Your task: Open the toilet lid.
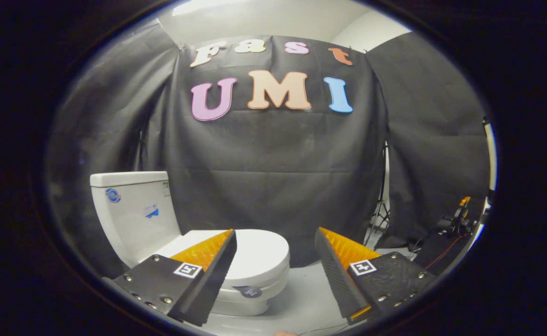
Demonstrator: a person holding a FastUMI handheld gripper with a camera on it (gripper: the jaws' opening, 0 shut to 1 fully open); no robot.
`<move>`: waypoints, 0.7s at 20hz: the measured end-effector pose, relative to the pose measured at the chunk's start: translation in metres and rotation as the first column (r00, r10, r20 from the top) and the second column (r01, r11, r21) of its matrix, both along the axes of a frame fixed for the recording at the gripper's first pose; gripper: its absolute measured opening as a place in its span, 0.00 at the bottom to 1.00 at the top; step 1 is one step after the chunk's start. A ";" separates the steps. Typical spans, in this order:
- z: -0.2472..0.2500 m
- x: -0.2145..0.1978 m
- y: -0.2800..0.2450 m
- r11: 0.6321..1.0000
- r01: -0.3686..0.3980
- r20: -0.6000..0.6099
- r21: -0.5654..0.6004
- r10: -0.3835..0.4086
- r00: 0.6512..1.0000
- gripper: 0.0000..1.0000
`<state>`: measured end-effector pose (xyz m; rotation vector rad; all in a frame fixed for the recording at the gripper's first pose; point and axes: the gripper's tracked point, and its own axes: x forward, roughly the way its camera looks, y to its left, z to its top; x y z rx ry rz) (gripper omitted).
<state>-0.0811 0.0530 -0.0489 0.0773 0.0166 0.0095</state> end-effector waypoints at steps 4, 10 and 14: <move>0.012 0.000 0.003 1.000 -0.005 0.028 0.000 0.005 1.000 0.99; -0.002 0.015 0.008 1.000 0.003 -0.008 0.004 -0.003 1.000 0.99; -0.028 0.030 0.006 0.999 0.035 -0.070 0.024 -0.033 0.997 0.99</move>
